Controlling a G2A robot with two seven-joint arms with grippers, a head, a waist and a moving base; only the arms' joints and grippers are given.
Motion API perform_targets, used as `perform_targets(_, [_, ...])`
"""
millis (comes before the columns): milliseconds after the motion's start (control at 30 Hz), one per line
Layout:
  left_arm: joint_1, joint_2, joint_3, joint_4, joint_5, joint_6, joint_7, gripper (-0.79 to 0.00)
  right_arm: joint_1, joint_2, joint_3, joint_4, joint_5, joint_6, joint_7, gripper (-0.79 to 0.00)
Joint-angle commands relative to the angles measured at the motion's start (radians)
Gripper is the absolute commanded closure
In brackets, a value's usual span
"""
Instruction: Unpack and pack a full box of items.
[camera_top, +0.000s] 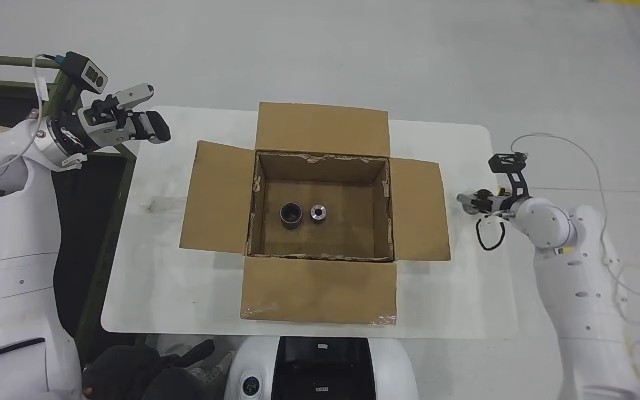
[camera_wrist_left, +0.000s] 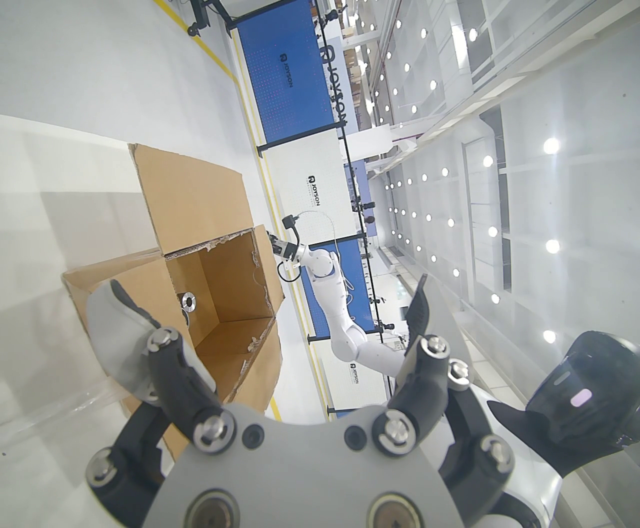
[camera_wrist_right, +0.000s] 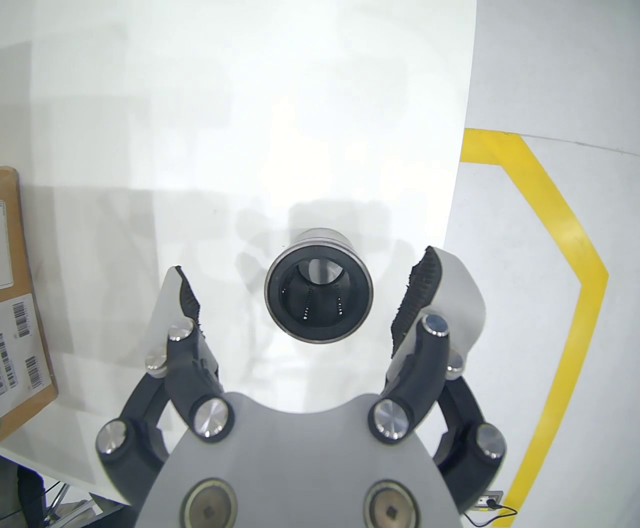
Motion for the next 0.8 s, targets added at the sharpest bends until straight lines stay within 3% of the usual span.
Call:
perform_targets(0, [0.000,0.000,0.000,0.000,0.000,0.000,0.000,-0.785,0.001,0.001,-0.002,0.002,0.000,0.001,-0.002,-0.369])
perform_targets(233, [0.000,0.000,0.000,0.000,0.000,0.000,0.000,-0.785,0.000,0.005,-0.007,0.002,0.001,0.003,-0.005,-0.249])
perform_targets(400, [0.000,0.000,0.000,0.000,0.000,0.000,0.000,-0.785,-0.008,0.008,-0.009,-0.013,0.000,0.008,-0.004,-0.009])
perform_targets(767, [0.000,0.000,0.000,0.000,0.000,0.000,0.000,-0.785,-0.081,0.020,0.031,-0.143,0.017,0.025,-0.019,0.000])
